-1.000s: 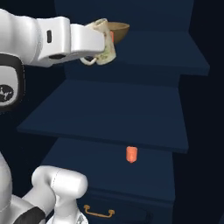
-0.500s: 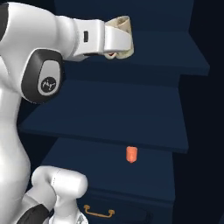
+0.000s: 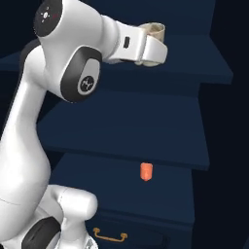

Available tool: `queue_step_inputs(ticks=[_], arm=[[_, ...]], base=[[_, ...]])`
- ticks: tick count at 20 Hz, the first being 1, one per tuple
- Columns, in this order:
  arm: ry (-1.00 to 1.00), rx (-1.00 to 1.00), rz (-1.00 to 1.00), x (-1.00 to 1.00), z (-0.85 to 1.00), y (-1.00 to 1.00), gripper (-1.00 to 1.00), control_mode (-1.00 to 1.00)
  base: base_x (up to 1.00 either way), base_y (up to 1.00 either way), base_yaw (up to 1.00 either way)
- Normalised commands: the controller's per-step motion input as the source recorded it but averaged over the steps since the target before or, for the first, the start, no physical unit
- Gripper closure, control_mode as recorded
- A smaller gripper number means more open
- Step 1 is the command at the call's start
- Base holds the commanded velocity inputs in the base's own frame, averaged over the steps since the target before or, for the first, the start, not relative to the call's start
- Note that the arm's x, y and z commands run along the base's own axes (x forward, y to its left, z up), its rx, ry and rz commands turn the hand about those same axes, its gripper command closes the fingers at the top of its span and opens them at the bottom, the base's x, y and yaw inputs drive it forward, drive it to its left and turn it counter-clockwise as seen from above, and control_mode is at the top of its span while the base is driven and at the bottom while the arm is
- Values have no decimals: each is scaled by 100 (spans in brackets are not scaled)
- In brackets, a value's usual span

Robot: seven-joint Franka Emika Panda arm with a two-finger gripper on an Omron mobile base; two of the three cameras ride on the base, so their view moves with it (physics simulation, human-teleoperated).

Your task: Gather all objects into one cabinet and sort the glasses and bowls to opposite sides.

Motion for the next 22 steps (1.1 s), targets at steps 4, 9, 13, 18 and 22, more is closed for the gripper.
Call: queue_step_inputs(ticks=[4, 9, 13, 18, 22], arm=[[0, 13, 0, 29, -16, -12, 100, -100], [-5, 2, 0, 32, -34, -7, 100, -100], [-8, 0, 0, 32, -24, -6, 100, -100], [-6, 0, 0, 28, -8, -14, 100, -100], [3, 1, 0, 7, 0, -24, 100, -100]], base=[[0, 0, 0], [0, 0, 0], [0, 0, 0], [0, 0, 0], [0, 0, 0]])
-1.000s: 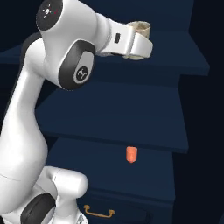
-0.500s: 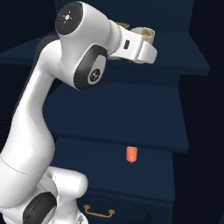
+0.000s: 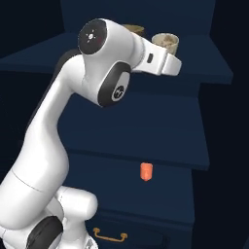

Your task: Gather all objects into one cabinet and sort the glasses and bowls to opposite sides.

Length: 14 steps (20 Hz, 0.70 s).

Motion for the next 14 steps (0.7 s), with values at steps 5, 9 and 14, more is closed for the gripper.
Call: queue_step_inputs(ticks=[5, 9, 14], arm=[[30, 2, 3, 10, 7, -18, 100, -100], [33, 3, 4, 35, 6, -5, 100, -100], [8, 0, 3, 47, 2, -5, 100, -100]], base=[[0, 0, 0], [0, 0, 0], [0, 0, 0]])
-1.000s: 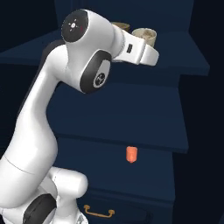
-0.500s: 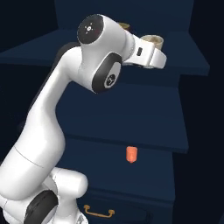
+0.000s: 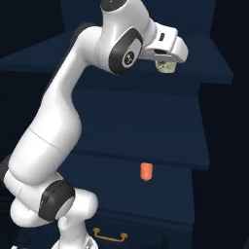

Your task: Gather all objects into one cabinet and sort the glasses and bowls to opposite sides.

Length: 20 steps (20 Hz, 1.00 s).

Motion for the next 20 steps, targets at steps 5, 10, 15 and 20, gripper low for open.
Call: queue_step_inputs(ticks=[5, 10, 15, 20], arm=[[-6, -2, 2, 23, 3, -21, 100, -100], [-4, -1, 3, 31, -1, -19, 100, -100], [0, 0, 5, 47, -7, -10, 100, -100], [0, 0, 4, 52, -8, -14, 100, -100]], base=[[0, 0, 0], [0, 0, 0], [0, 0, 0], [0, 0, 0]])
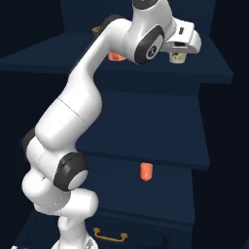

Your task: Gather all objects into one cabinet and sort the glasses and bowls to opposite sides.

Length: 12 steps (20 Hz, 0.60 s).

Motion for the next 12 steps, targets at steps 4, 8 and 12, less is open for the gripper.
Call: queue_step_inputs(ticks=[4, 8, 12], arm=[[0, 0, 3, 34, -12, -13, 100, -100], [0, 0, 4, 25, -10, -15, 100, -100], [0, 0, 5, 24, -11, -8, 100, -100]], base=[[0, 0, 0], [0, 0, 0], [0, 0, 0]])
